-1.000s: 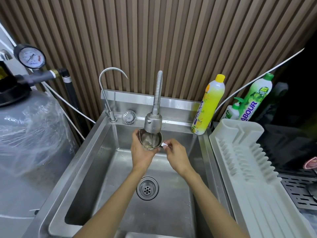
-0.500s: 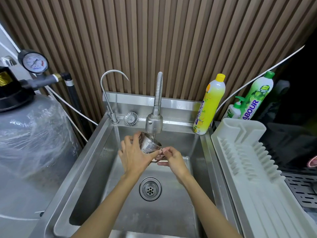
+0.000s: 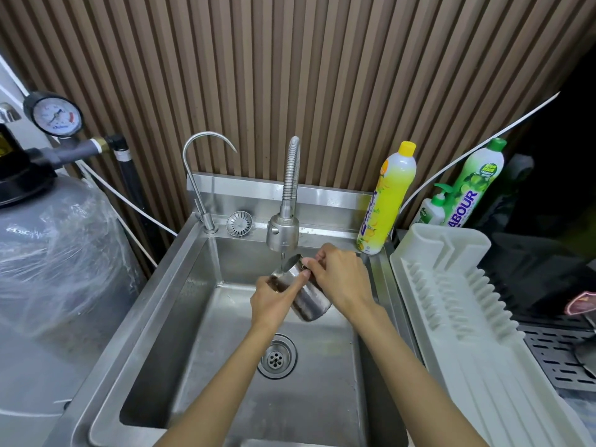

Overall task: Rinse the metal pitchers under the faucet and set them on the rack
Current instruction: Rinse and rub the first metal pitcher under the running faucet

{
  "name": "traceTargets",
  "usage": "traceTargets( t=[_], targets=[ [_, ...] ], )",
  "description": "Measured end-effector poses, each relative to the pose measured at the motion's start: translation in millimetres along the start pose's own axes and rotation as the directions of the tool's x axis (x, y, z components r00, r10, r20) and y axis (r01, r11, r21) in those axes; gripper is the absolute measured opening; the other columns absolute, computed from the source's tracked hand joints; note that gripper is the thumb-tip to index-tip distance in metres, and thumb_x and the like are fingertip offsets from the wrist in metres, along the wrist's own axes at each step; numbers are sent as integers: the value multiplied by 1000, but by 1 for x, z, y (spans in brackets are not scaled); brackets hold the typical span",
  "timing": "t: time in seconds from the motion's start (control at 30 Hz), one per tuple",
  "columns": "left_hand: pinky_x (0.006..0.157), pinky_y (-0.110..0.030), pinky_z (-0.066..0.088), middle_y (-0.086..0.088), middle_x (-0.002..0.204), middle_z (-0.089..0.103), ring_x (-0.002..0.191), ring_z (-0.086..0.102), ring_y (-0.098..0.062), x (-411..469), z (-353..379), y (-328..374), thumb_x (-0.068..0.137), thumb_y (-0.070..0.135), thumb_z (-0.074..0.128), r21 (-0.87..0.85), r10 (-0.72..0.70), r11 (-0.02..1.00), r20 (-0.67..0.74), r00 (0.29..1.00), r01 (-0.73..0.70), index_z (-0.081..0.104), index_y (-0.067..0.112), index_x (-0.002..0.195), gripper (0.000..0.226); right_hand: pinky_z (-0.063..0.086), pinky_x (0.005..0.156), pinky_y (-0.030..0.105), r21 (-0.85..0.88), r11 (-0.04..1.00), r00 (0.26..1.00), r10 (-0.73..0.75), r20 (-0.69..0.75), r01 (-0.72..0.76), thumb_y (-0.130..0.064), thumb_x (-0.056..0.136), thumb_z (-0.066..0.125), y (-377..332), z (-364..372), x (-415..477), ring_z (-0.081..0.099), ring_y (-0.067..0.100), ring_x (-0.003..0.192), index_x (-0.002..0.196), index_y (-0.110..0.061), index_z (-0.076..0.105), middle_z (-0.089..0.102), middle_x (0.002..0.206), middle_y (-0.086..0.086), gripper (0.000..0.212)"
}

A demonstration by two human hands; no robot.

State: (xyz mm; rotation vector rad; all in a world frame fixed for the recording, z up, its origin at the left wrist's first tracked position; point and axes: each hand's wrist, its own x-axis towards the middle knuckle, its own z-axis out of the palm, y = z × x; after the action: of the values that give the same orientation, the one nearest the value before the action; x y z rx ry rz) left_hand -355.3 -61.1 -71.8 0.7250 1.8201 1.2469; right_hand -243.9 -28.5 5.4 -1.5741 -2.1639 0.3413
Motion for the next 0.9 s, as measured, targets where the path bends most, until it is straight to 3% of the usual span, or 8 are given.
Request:
traceTargets(
  t=[0.1, 0.27, 0.37, 0.43, 0.53, 0.63, 0.77, 0.9],
  targets=[
    [85, -42, 49, -14, 96, 66, 98, 60, -36, 3, 1, 7, 60, 48, 79, -93, 26, 996, 114, 993, -16, 58, 3, 105, 67, 46, 68, 34, 30, 999, 999, -35, -27, 36, -32, 91, 54, 1, 1, -2, 63, 33, 85, 95, -10, 57, 69, 90, 12, 23],
    [80, -23, 40, 1, 104, 61, 96, 58, -16, 5, -1, 16, 52, 19, 90, -140, 103, 984, -43, 994, -108, 41, 18, 107, 74, 50, 73, 33, 311, 950, 999, 15, 51, -30, -19, 90, 57, 11, 13, -3, 63, 26, 85, 92, -9, 55, 68, 89, 11, 11],
    [82, -23, 41, 0, 108, 58, 99, 57, -17, 5, -5, 16, 50, 8, 89, -99, 233, 964, -134, 963, -247, 41, 21, 112, 79, 47, 73, 17, 519, 845, 990, 83, 113, -131, -15, 89, 58, 17, 26, -4, 62, 14, 82, 88, -11, 58, 67, 89, 5, 5],
    [92, -30, 43, -3, 117, 54, 108, 54, -21, 6, -11, 15, 50, 7, 88, -1, 342, 939, -140, 929, -345, 42, 16, 121, 85, 46, 74, 15, 661, 712, 971, 151, 187, -238, -11, 89, 58, 18, 37, -9, 59, 12, 76, 82, -12, 57, 64, 79, 2, 7],
    [103, -42, 38, -2, 120, 50, 113, 48, -23, 7, -18, 14, 48, 12, 88, 206, 483, 866, -106, 869, -456, 43, 12, 125, 90, 52, 86, 22, 845, 365, 920, 183, 346, -390, -1, 92, 50, 16, 56, -21, 62, 14, 80, 78, -9, 55, 64, 77, 4, 16],
    [98, -34, 40, 2, 117, 48, 113, 47, -20, 5, -25, 12, 48, 15, 87, 320, 558, 796, -64, 827, -513, 44, 15, 125, 87, 49, 96, 31, 887, 139, 896, 129, 424, -440, 0, 93, 46, 14, 70, -29, 64, 16, 86, 80, -6, 54, 66, 84, 9, 16],
    [90, -31, 31, -1, 114, 50, 111, 47, -23, 6, -31, 12, 50, 34, 84, 565, 613, 669, -51, 788, -483, 47, 16, 123, 84, 52, 89, 32, 882, 108, 888, 92, 451, -460, -7, 95, 47, 15, 76, -32, 68, 16, 77, 85, -5, 57, 67, 81, 9, 14],
    [89, -32, 30, 1, 114, 49, 111, 44, -21, 4, -31, 11, 52, 56, 76, 682, 593, 606, -45, 804, -409, 47, 19, 120, 83, 53, 72, 24, 859, 228, 888, 167, 429, -458, -17, 96, 48, 19, 76, -35, 68, 15, 74, 96, -2, 58, 68, 77, 7, 18]
  ],
)
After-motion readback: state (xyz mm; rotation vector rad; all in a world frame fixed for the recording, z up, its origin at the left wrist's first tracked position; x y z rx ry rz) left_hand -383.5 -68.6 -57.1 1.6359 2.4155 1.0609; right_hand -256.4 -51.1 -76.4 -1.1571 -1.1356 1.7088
